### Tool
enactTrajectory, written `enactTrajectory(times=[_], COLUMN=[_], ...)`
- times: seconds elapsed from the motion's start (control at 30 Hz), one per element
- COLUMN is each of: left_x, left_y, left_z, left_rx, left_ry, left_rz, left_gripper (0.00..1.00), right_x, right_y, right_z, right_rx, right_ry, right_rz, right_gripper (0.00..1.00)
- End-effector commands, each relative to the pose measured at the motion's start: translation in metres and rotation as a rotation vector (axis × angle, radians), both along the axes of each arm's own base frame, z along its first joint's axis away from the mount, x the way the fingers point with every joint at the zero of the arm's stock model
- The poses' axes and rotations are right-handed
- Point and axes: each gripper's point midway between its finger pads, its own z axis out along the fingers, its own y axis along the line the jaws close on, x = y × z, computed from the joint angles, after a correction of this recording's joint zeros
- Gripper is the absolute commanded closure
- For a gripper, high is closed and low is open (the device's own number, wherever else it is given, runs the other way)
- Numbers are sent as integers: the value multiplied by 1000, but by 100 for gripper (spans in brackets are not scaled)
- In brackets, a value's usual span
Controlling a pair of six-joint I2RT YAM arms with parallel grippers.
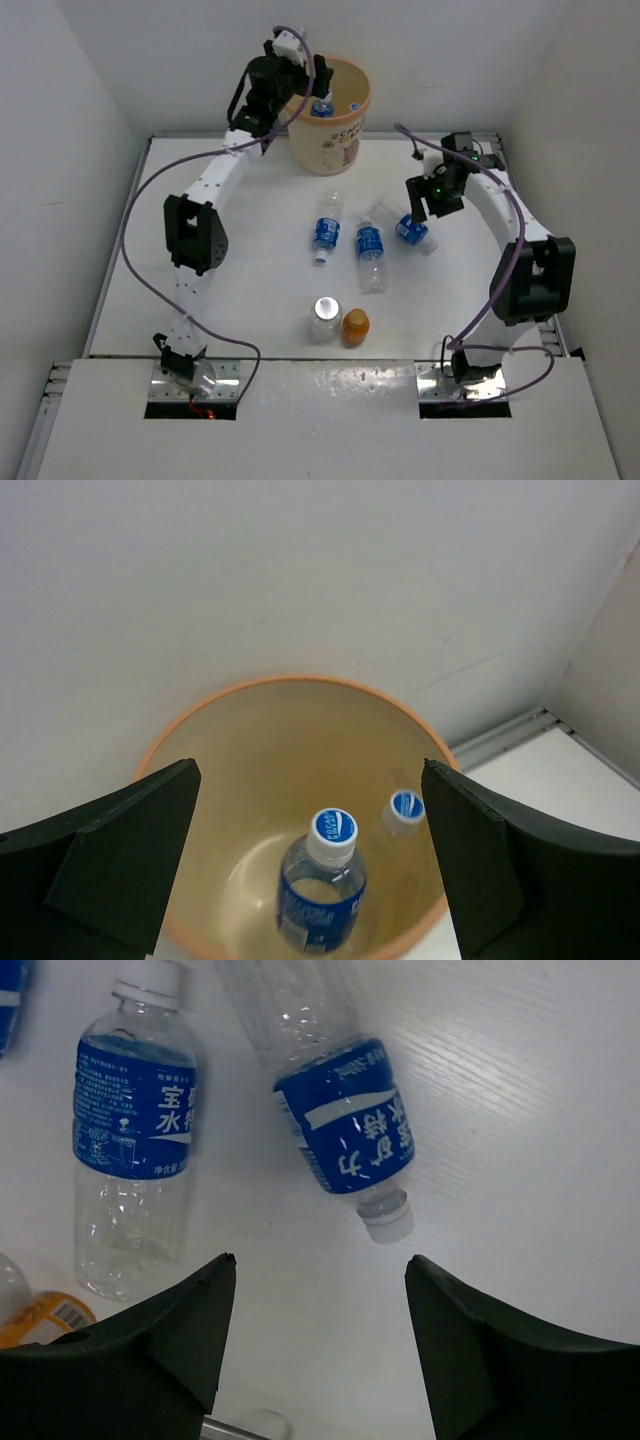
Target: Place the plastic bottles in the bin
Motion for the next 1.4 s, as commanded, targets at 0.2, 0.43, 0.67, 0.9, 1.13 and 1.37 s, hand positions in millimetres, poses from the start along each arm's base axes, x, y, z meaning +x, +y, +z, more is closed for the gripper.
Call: enactTrajectory(times=[0.2, 0.43, 0.67, 0.9, 1.13, 1.37], left_x=[-146, -227, -264, -277, -275, -270], left_y=[123, 168, 198, 204, 187, 163], left_z=[77, -39, -112, -132, -96, -83], left_rx=[-87, 30, 34, -31, -39, -47], left_ry=[275, 607, 823, 852, 623, 528], left_rz=[-145, -111, -9, 40, -81, -139], left_gripper=[0, 0, 0, 0, 0, 0], right_x=[32, 72, 78, 83, 98, 125], right_y=[27, 39, 52, 47, 40, 80], right_z=[-3, -44, -85, -101, -32, 165], right_rx=[-203, -289, -347, -393, -416, -130], right_ry=[54, 115, 160, 159, 34, -519], right_rz=[174, 216, 300, 328, 318, 162], right_gripper=[32, 28, 15, 40, 97, 100])
